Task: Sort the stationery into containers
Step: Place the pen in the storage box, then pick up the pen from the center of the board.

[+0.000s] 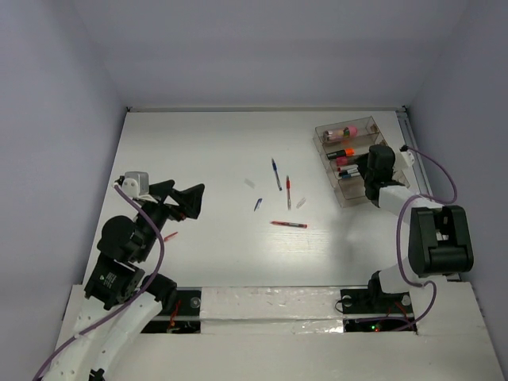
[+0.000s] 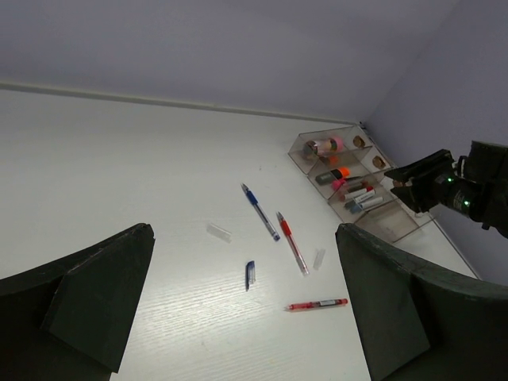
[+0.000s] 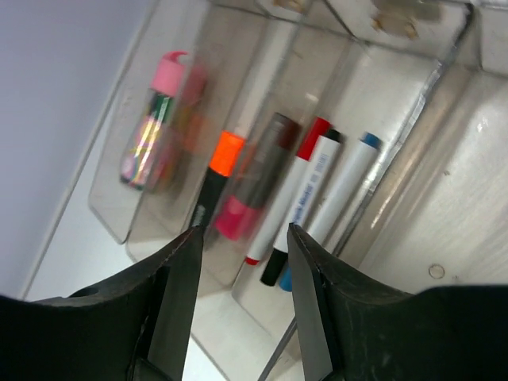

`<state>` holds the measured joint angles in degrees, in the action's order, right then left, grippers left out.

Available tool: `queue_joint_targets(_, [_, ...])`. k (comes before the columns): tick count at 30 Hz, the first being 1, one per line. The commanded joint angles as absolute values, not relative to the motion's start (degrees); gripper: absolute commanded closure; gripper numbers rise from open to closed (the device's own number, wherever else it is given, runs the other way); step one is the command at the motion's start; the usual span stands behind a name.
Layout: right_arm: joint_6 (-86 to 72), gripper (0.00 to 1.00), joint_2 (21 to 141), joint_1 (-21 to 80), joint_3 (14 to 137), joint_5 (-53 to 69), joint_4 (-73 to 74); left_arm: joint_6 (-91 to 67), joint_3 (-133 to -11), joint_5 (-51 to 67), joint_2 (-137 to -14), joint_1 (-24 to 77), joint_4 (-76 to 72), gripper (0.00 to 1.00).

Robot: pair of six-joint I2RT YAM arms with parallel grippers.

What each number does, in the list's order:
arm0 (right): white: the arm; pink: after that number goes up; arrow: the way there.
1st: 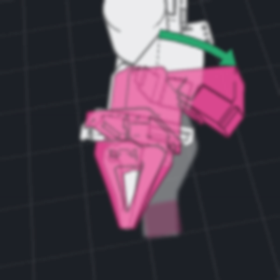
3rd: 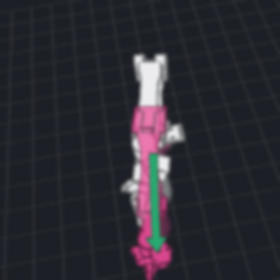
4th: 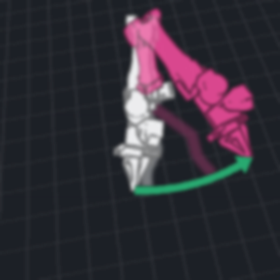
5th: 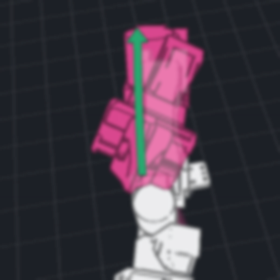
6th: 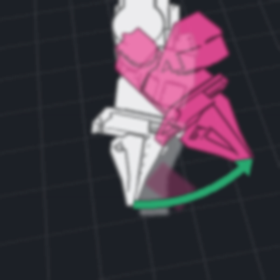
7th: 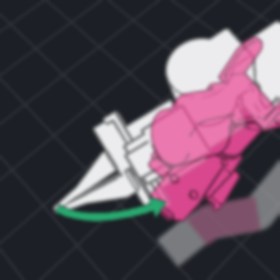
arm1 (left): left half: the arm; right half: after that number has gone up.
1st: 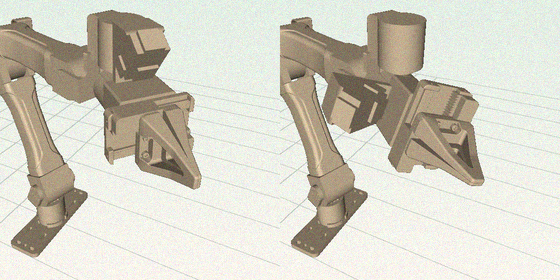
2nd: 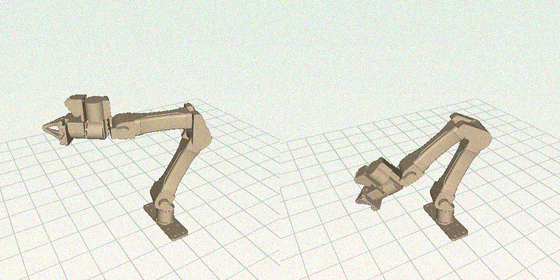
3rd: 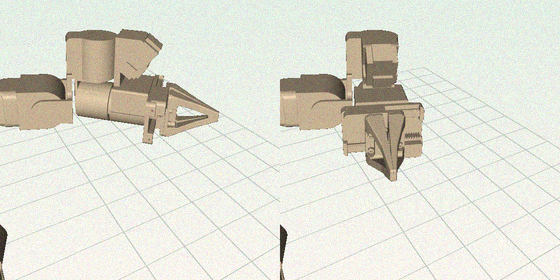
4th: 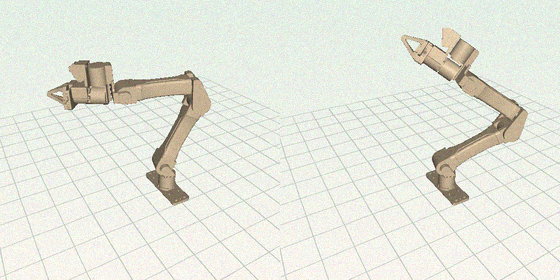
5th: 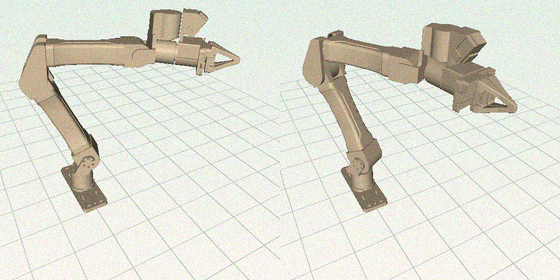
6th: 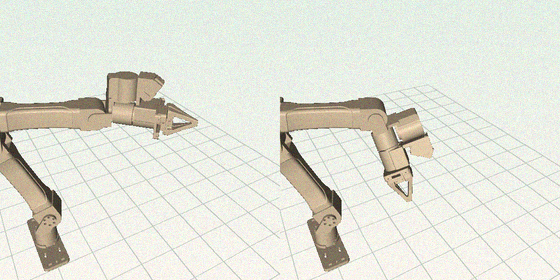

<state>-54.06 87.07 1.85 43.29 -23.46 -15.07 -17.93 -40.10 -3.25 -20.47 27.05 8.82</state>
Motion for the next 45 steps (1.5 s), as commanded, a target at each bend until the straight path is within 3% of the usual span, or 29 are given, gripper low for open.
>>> queue_joint_targets(1, [-45.7,0.47,81.7,2.5,44.6,-20.8,-18.8,-18.7,-40.7,-4.5,-21.4,26.2,6.1,0.01])
queue_joint_targets(4, [-34.4,0.50,79.7,7.8,48.2,-17.8,-18.5,-19.9,-40.7,-4.9,-22.2,25.7,5.9,0.01])
queue_joint_targets(5, [-31.8,0.52,80.2,8.9,50.1,-11.8,-16.4,-20.2,-40.7,-4.7,-22.5,25.1,5.8,0.01])
queue_joint_targets(8, [-24.3,0.62,86.4,15.1,60.9,-4.9,-7.7,-22.2,-40.6,-5.0,-24.1,24.6,5.7,0.01])
queue_joint_targets(12, [-17.1,0.69,93.9,24.0,69.4,-5.2,2.6,-23.0,-40.4,-2.3,-26.7,23.2,5.2,0.01])
queue_joint_targets(19, [-11.3,0.52,109.1,29.7,84.6,-3.2,15.1,-20.9,-40.5,7.1,-32.9,19.5,4.3,0.01])
queue_joint_targets(38, [-8.5,0.54,131.7,32.7,107.0,-7.9,30.0,-18.3,-40.1,10.8,-34.5,17.2,3.9,0.01])
queue_joint_targets(41, [-9.0,0.59,133.7,32.7,108.8,-9.4,31.4,-18.5,-40.1,11.6,-34.3,17.2,3.9,0.01])
queue_joint_targets(44, [-9.6,0.76,134.4,32.7,109.5,-10.6,31.8,-18.5,-39.8,13.0,-34.3,17.8,3.4,0.01])
queue_joint_targets(45, [-9.7,0.87,134.5,32.7,109.7,-10.8,31.6,-18.5,-39.8,13.7,-34.3,17.8,3.3,0.01])
